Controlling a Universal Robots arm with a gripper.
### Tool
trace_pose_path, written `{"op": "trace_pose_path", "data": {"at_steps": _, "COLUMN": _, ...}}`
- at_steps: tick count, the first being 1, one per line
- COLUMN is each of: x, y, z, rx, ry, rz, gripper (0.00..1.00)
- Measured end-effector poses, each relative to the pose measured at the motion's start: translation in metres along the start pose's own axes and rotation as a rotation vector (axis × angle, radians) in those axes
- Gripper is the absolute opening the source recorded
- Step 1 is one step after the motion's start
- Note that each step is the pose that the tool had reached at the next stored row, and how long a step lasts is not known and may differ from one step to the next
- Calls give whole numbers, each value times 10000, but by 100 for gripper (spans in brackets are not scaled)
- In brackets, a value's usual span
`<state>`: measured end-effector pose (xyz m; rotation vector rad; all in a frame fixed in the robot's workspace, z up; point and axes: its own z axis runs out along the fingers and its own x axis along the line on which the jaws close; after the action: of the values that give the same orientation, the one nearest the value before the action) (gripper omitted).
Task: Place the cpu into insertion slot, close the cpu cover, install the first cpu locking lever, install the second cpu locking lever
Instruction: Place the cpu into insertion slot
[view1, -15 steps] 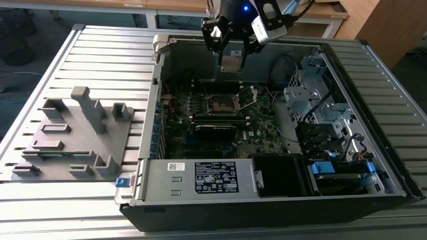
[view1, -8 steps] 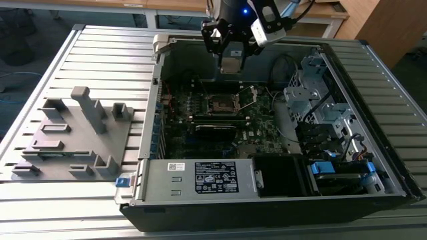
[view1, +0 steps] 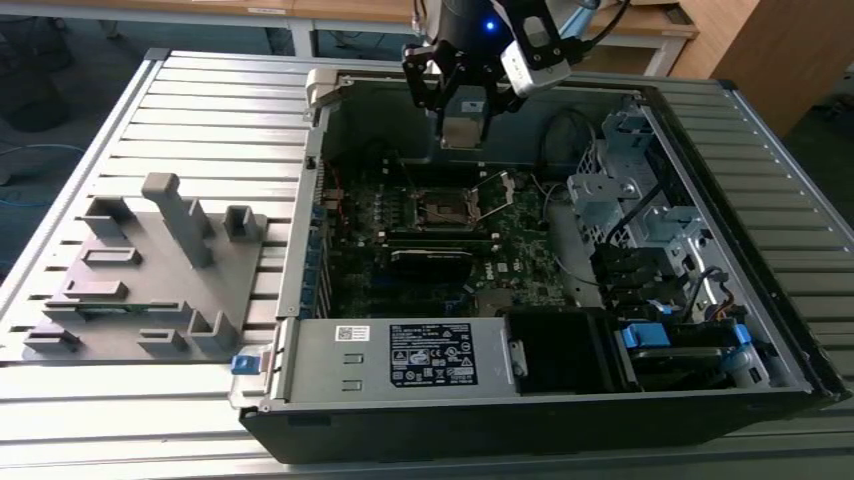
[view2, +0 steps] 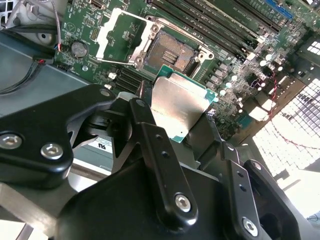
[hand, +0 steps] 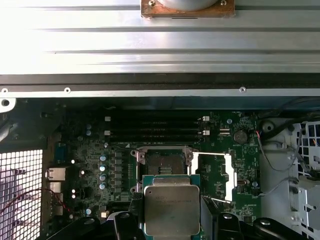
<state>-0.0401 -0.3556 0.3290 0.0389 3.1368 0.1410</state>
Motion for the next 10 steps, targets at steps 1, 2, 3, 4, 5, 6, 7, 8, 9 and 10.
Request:
{"op": "trace_pose_path", "data": {"at_steps": 1, "x": 0, "y": 0, "z": 0, "rx": 0, "ry": 0, "rz": 0, "gripper": 54}}
{"op": "trace_pose_path", "data": {"at_steps": 2, "x": 0, "y": 0, "z": 0, "rx": 0, "ry": 0, "rz": -1, "gripper": 54}}
{"op": "trace_pose_path", "data": {"at_steps": 3, "x": 0, "y": 0, "z": 5, "rx": -3, "ry": -2, "rz": -1, "gripper": 54}}
{"op": "trace_pose_path", "data": {"at_steps": 4, "x": 0, "y": -1, "z": 11, "rx": -4, "ry": -2, "rz": -1, "gripper": 54}}
{"op": "trace_pose_path", "data": {"at_steps": 5, "x": 0, "y": -2, "z": 17, "rx": -2, "ry": -1, "rz": -1, "gripper": 54}}
{"op": "trace_pose_path", "data": {"at_steps": 6, "x": 0, "y": -2, "z": 25, "rx": -1, "ry": 0, "rz": -1, "gripper": 54}}
{"op": "trace_pose_path", "data": {"at_steps": 7, "x": 0, "y": -3, "z": 33, "rx": -2, "ry": 0, "rz": -1, "gripper": 54}}
{"op": "trace_pose_path", "data": {"at_steps": 8, "x": 0, "y": -3, "z": 38, "rx": 0, "ry": 0, "rz": -1, "gripper": 54}}
{"op": "trace_pose_path", "data": {"at_steps": 9, "x": 0, "y": -4, "z": 43, "rx": 1, "ry": 0, "rz": -1, "gripper": 54}}
{"op": "trace_pose_path", "data": {"at_steps": 10, "x": 0, "y": -4, "z": 48, "rx": 1, "ry": 0, "rz": 0, "gripper": 54}}
